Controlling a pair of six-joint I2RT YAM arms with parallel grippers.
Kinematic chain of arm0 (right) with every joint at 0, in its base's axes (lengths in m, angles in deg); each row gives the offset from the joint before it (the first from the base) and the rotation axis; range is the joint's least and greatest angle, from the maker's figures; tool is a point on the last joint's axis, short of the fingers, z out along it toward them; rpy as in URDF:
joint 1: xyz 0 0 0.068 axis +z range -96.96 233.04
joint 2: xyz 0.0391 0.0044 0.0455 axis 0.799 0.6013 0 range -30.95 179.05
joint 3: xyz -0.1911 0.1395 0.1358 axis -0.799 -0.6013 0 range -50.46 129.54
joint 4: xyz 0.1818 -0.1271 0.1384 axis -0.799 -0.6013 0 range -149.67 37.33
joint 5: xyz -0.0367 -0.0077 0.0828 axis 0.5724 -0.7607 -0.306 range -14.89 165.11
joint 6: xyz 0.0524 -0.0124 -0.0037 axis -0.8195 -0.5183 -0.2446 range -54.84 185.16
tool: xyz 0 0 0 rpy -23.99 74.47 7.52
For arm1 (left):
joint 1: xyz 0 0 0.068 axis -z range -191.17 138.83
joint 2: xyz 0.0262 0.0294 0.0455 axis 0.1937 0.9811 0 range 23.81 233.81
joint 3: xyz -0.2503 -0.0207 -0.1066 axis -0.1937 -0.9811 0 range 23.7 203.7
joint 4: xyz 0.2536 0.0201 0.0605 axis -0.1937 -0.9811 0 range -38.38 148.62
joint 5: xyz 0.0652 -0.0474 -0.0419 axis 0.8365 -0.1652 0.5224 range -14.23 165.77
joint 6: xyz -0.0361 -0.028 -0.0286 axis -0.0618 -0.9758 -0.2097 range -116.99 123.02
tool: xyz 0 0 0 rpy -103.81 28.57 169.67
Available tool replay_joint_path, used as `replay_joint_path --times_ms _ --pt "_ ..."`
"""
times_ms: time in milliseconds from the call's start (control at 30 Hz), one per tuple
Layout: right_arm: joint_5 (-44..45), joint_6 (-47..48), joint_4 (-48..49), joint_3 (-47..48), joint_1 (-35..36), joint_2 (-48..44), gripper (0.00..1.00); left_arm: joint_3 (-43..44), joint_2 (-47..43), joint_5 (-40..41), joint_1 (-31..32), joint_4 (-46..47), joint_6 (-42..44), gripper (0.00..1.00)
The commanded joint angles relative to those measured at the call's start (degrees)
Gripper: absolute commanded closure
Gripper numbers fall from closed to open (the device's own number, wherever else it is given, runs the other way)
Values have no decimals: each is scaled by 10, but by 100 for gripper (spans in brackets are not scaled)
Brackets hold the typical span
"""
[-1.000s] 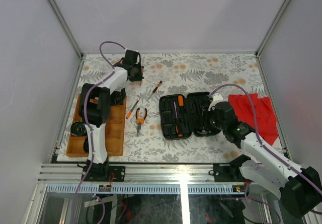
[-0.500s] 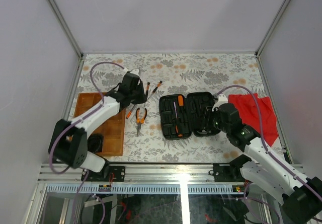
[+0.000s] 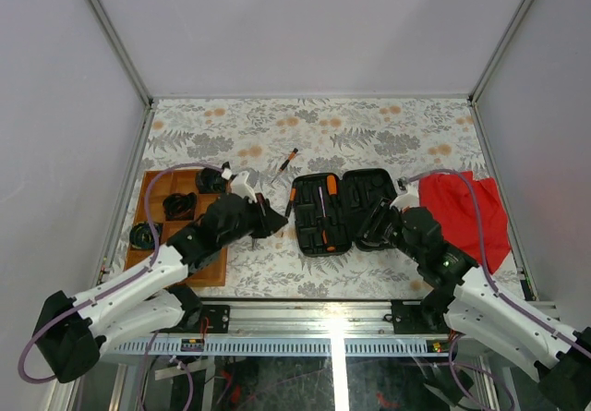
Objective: Sort the tools into containers
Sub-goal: Pick up the screwdriver from the center of the board.
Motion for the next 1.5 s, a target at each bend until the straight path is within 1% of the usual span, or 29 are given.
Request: replay_joint_path --times_ms 0,100,200,333,467,833,1000,1300,1467 --pt "77 -81 104 -18 49 -18 44 -38 -42 29 57 71 -68 100" --pt "126 -93 129 -26 87 -26 43 -60 -53 59 97 88 -86 100" --pt "151 -98 161 -34 116 -18 41 -71 -52 82 129 116 -101 100" --pt "157 -110 205 -41 137 20 38 -66 -32 106 161 140 -109 100" --pt "153 -115 240 -42 146 57 37 -56 -13 106 171 151 -103 100" --pt "108 -141 313 -56 147 137 46 -49 13 94 179 166 -96 100" --pt "89 -159 369 -68 147 179 52 -46 23 90 185 176 -96 100" --pt "79 -164 385 -67 147 203 64 -44 27 90 188 177 -92 100" --pt "73 -167 396 -67 147 212 66 -46 23 88 190 178 -89 100"
